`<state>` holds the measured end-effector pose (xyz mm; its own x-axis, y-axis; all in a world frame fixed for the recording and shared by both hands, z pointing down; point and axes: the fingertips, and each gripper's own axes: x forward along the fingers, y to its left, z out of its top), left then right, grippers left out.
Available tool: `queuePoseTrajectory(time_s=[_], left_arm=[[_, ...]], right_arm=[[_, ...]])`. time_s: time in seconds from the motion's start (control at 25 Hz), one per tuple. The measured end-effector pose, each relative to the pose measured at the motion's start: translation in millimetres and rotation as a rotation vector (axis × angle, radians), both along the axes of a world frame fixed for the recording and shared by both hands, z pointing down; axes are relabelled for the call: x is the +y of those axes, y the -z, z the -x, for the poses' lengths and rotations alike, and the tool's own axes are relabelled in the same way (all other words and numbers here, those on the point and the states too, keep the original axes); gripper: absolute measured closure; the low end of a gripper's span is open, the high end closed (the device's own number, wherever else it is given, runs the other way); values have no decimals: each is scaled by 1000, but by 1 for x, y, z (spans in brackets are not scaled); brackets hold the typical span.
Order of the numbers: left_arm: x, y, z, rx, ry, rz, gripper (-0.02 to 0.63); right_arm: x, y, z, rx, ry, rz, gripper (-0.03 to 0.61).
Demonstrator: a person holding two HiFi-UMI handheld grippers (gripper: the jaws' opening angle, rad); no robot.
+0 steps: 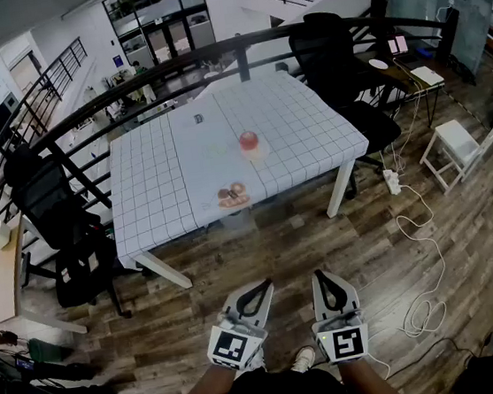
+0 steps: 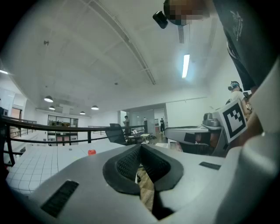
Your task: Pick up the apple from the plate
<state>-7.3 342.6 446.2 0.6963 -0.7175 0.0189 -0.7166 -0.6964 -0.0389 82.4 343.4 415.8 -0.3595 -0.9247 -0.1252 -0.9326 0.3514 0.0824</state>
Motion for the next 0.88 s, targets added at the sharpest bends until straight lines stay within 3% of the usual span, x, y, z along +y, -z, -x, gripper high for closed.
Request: queuePoseTrajectory(time_s=[0.4, 0.72, 0.88], left_arm=[[-13, 8, 38, 13, -27, -17, 592], [-23, 27, 76, 2, -64, -16, 592], [-23, 4, 98, 4, -80, -39, 592]], right_arm=[[-6, -4, 43, 62, 2, 43, 555], [-14, 14, 77, 43, -20, 41, 554], [-15, -10, 95, 24, -45, 27, 554]])
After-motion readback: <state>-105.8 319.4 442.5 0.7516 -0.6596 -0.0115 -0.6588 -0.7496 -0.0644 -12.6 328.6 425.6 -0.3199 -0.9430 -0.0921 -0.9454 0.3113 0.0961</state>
